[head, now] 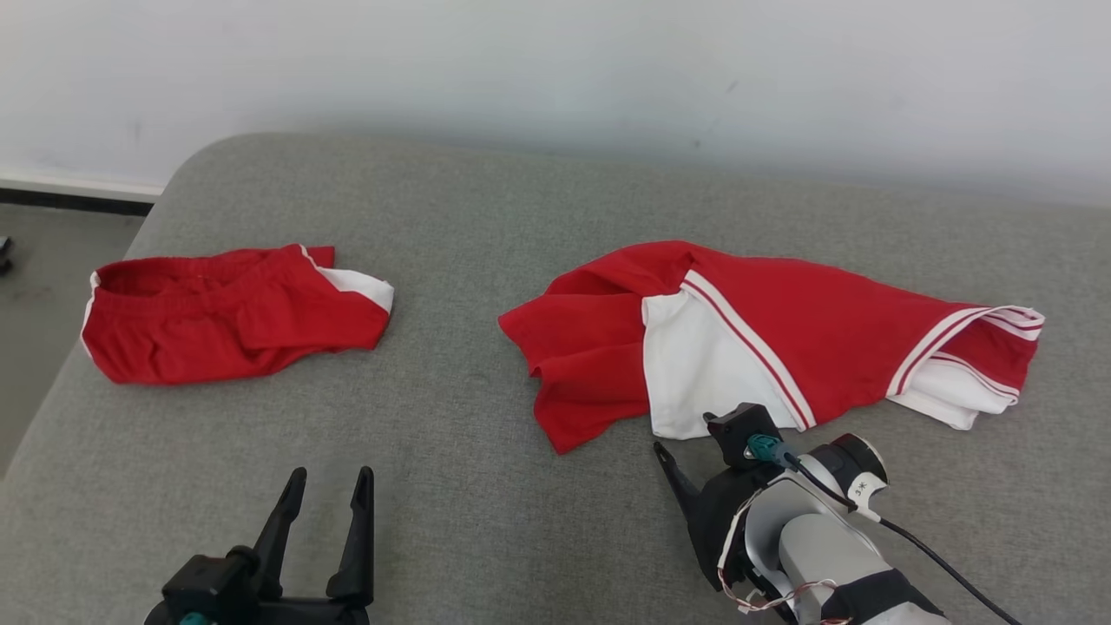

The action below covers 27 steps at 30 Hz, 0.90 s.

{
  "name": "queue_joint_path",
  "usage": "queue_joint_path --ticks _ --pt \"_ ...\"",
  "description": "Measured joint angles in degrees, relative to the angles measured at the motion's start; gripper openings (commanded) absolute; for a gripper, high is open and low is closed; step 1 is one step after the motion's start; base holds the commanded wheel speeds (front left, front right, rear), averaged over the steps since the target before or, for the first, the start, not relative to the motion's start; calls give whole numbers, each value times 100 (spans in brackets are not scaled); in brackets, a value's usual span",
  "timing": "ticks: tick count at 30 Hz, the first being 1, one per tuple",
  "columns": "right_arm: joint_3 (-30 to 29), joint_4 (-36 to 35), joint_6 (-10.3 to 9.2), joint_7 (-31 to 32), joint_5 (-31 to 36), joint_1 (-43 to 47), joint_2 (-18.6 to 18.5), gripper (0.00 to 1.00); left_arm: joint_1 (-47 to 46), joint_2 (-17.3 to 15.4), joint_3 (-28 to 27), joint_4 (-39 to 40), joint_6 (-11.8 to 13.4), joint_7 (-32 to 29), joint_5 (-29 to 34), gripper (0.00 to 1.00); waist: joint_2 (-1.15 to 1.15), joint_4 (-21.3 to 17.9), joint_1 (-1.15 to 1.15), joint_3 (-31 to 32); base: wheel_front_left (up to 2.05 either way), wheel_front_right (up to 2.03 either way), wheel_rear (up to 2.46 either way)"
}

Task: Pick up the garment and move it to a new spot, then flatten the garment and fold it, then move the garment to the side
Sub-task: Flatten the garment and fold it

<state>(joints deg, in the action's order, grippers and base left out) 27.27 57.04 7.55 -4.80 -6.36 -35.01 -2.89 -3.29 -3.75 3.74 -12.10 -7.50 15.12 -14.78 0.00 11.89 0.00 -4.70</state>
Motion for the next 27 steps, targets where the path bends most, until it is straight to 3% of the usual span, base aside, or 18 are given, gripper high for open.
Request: queue_joint_path --ticks 15,16,18,19,27 --pt "-816 226 0 -130 667 -263 2 100 -330 -3 62 -90 0 0 -109 100 0 333 0 -421 0 0 0" --pt "-844 230 1 -137 671 -268 2 86 -346 -2 54 -89 0 0 -109 100 0 339 0 -440 0 0 0" --pt "-858 242 0 -178 677 -269 2 4 -365 -2 35 -89 0 0 -101 100 0 341 1 -463 0 0 0" --pt "-848 245 1 -188 687 -272 2 0 -366 -2 15 -88 0 0 -99 100 0 332 1 -465 0 0 0" --pt "-680 186 0 -480 593 -147 1 0 -308 8 -110 -54 0 0 -86 100 0 138 0 -316 0 0 0"
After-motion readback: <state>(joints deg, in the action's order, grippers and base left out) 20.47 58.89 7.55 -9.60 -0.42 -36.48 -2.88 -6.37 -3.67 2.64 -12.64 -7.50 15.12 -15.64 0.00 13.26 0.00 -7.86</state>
